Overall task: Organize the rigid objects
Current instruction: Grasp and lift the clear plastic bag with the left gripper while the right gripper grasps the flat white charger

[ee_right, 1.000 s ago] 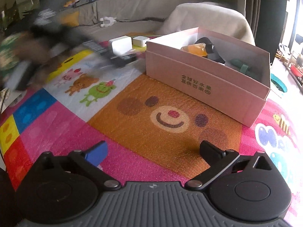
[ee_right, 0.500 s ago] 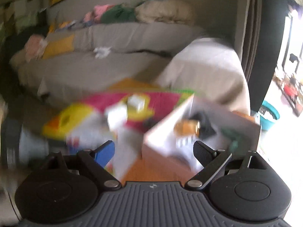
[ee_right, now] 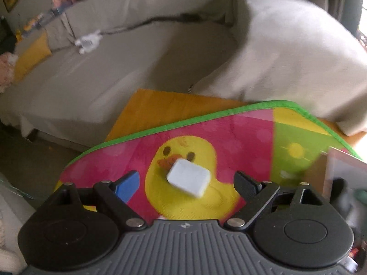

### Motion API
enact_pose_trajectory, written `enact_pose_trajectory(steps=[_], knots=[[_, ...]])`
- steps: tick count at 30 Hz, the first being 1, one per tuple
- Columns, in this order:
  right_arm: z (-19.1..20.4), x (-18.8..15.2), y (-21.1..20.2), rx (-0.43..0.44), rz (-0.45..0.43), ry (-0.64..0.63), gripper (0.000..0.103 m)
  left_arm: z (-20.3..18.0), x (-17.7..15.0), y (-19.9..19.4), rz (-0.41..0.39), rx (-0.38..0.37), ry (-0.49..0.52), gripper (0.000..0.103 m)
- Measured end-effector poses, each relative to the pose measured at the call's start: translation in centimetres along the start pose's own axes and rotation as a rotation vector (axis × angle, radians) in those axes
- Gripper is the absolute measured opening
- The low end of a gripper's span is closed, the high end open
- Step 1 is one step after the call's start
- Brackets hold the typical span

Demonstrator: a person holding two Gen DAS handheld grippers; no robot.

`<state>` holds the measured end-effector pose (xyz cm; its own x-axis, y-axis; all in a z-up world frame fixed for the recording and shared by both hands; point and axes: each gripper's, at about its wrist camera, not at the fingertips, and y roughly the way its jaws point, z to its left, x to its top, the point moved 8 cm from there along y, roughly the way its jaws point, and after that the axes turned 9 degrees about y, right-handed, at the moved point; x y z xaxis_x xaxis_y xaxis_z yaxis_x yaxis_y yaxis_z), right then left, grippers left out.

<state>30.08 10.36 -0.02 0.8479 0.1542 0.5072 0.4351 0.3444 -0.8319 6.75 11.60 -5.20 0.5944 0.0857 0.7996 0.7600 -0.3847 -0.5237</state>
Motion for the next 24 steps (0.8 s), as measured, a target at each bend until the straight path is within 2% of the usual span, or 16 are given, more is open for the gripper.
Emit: enact_pose_trajectory(steps=[3,6,8,10,13,18,24], knots=[[0.9,0.2,2.7,-0.085,0.013,-0.026,0.089,0.2,0.0,0.0,-0.003,-0.016,-0.026,0.029],[1.1,-0.4,4.2,-0.151,0.054,-0.039,0.076,0.3,0.0,-0.1,-0.005,-0.022,-0.034,0.029],[1.0,-0.8,4.2,-0.152,0.067,-0.02,0.061,0.3,0.1,-0.1,-0.005,-0.025,-0.039,0.029],[1.2,-0.8,3.4,-0.156,0.053,-0.033,0.061,0.3,0.1,0.0,-0.005,-0.026,-0.04,0.029],[1.6,-0.7,1.1,-0.176,-0.023,-0.096,0.061,0.4,0.1,0.0,-0.005,-0.031,-0.047,0.029],[0.9,-1.5,-5.5,-0.124,-0.104,-0.139,0.061,0.5,0.1,0.1,-0.005,-0.033,-0.051,0.029],[-3.0,-5.6,-14.5,-0.114,-0.211,-0.168,0.061,0.2,0.0,0.2,-0.001,-0.013,-0.025,0.029]])
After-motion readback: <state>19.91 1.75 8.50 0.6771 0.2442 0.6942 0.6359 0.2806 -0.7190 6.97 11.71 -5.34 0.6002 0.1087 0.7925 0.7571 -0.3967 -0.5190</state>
